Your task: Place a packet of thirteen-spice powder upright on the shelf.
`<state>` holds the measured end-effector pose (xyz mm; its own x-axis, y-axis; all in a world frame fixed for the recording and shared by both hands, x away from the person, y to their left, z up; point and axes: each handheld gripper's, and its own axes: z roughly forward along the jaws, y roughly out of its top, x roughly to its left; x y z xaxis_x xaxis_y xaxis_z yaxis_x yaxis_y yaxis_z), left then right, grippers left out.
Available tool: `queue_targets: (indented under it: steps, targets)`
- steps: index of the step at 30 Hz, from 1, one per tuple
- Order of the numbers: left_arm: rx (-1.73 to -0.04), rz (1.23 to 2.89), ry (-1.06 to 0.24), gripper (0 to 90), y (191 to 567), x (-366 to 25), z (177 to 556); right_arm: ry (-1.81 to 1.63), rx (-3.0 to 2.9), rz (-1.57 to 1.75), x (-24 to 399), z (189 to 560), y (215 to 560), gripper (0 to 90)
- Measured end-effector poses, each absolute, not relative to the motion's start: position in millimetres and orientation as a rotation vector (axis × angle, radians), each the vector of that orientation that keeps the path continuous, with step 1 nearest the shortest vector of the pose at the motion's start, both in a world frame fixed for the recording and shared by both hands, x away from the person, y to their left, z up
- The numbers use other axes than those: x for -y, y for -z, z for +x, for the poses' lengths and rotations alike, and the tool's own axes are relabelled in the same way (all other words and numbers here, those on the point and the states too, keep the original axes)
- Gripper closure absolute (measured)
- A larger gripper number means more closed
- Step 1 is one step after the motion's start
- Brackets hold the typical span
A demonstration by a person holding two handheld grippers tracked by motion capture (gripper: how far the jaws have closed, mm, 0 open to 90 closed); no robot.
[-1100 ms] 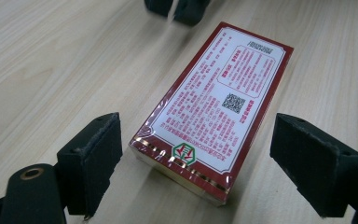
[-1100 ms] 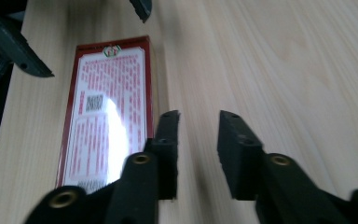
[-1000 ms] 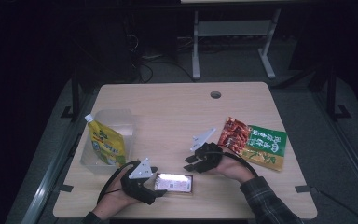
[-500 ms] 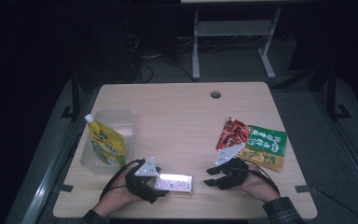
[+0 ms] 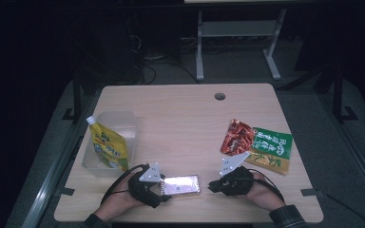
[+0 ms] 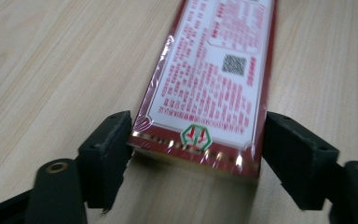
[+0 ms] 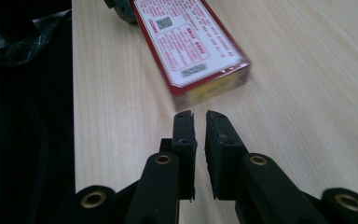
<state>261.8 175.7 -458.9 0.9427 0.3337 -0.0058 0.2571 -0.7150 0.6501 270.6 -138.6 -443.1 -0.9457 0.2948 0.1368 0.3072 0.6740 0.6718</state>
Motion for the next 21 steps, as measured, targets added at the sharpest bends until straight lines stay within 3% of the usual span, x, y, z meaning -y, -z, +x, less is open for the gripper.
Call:
queue_targets:
  steps: [11,21]
  targets:
    - [-0.394,2.418,-0.158,31.3,457,-172,260,1.172,2.908,-0.558,128,282,446,89.6]
    - [-0.378,2.425,-0.158,31.6,455,-172,259,1.174,2.939,-0.528,115,290,449,90.0]
